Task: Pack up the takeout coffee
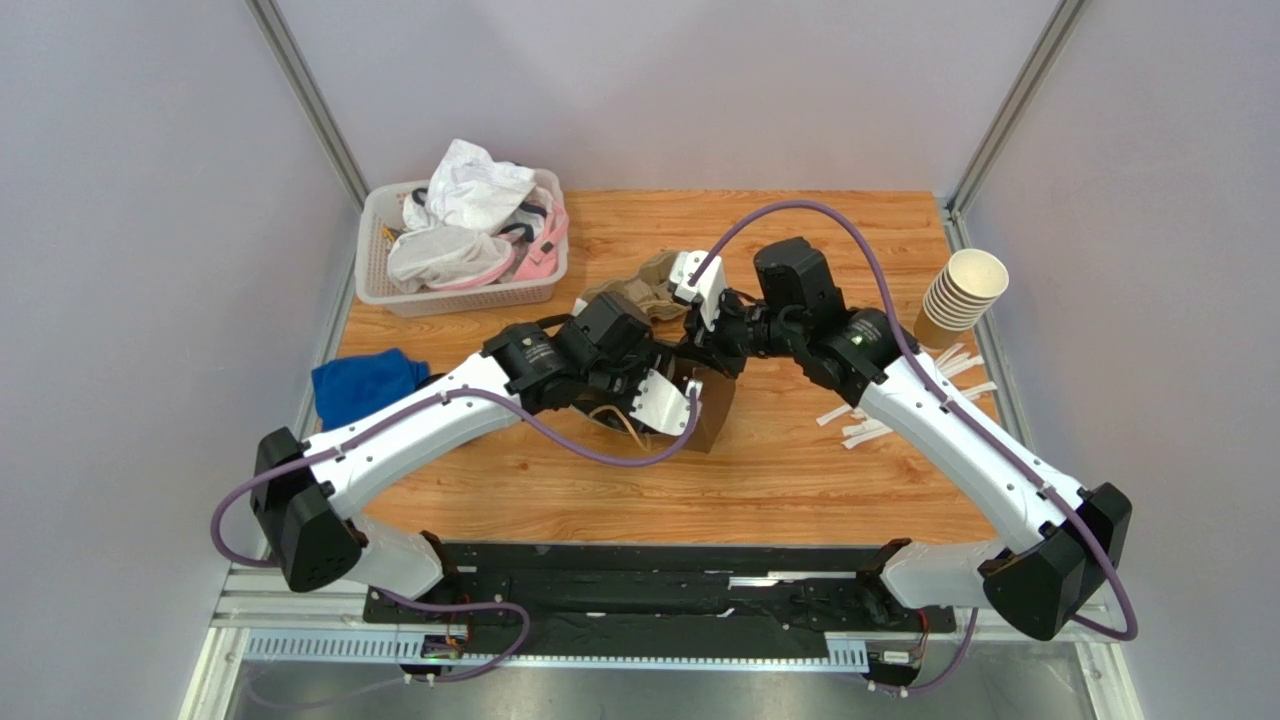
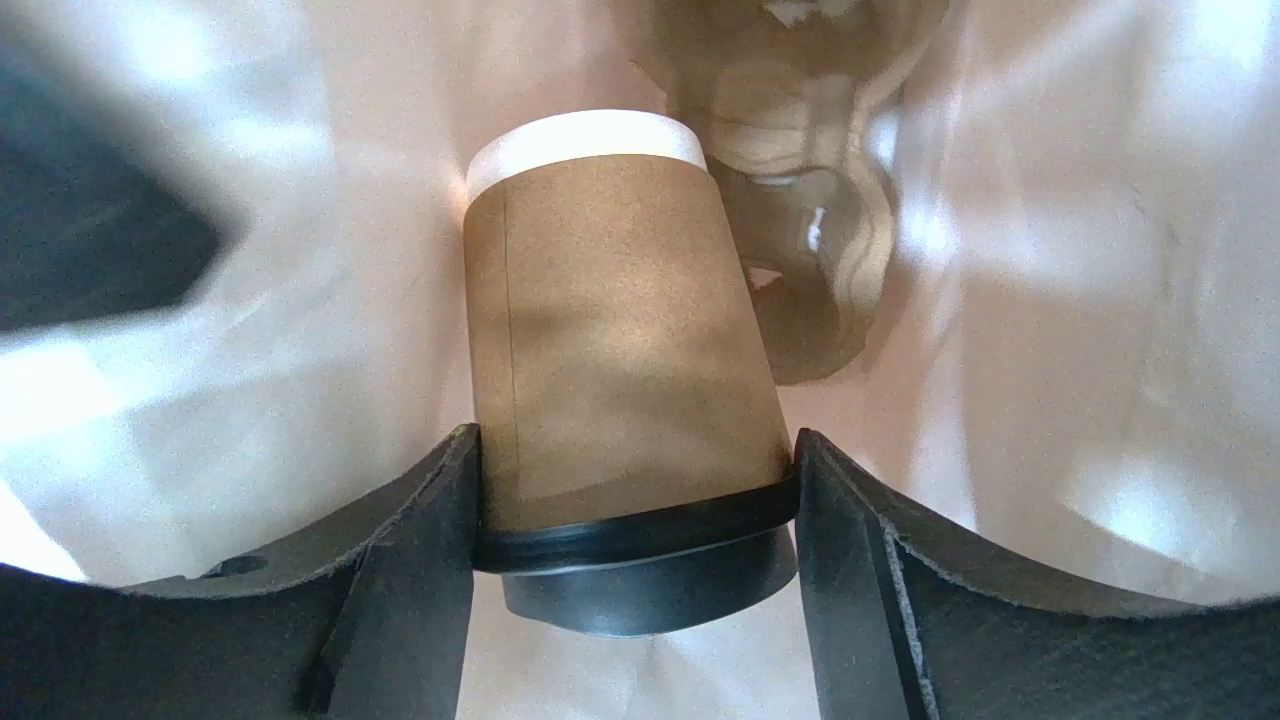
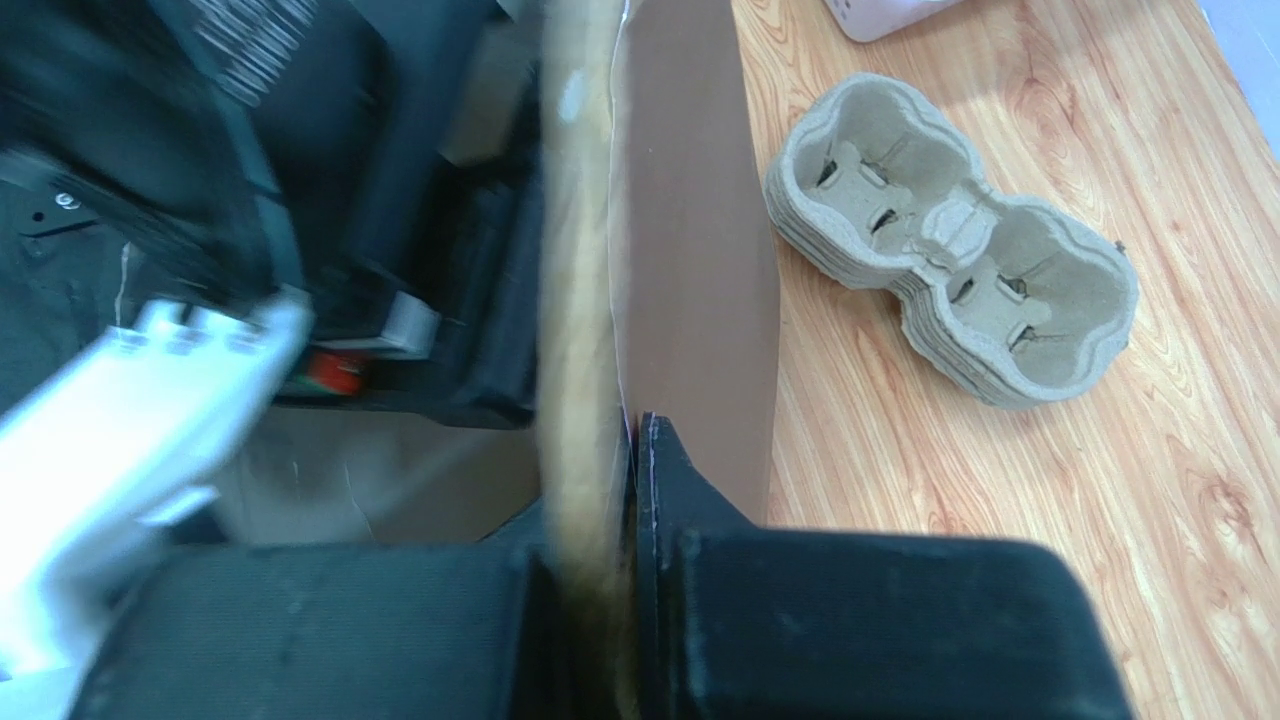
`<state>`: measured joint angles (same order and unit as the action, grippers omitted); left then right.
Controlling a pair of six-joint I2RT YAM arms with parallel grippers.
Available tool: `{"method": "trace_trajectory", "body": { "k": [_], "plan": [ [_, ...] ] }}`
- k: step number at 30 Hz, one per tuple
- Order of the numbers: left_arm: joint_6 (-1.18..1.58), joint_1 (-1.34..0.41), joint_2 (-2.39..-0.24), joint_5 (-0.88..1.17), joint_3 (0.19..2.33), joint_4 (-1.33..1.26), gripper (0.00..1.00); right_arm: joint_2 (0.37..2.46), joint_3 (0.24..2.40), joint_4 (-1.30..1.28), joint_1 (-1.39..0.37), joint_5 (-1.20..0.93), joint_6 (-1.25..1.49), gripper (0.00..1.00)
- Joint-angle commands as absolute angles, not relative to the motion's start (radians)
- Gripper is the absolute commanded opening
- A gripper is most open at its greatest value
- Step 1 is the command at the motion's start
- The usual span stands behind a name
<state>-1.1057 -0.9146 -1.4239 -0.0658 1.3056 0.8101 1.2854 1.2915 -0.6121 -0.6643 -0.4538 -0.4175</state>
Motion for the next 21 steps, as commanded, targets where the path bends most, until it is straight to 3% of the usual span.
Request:
{"method": "trace_trajectory", "body": {
  "k": [1, 21],
  "plan": [
    [-1.135, -0.913, -1.347, -0.032, 1.365, 0.769, 0.33, 1.296, 1.315, -0.634, -0.666, -0.404, -0.452, 0.00],
    [-1.252, -0.842, -1.221, -0.063, 1.503, 0.782, 0.26, 1.295, 1.287, -0.660, -0.595, -0.391, -0.557, 0.00]
  ]
}}
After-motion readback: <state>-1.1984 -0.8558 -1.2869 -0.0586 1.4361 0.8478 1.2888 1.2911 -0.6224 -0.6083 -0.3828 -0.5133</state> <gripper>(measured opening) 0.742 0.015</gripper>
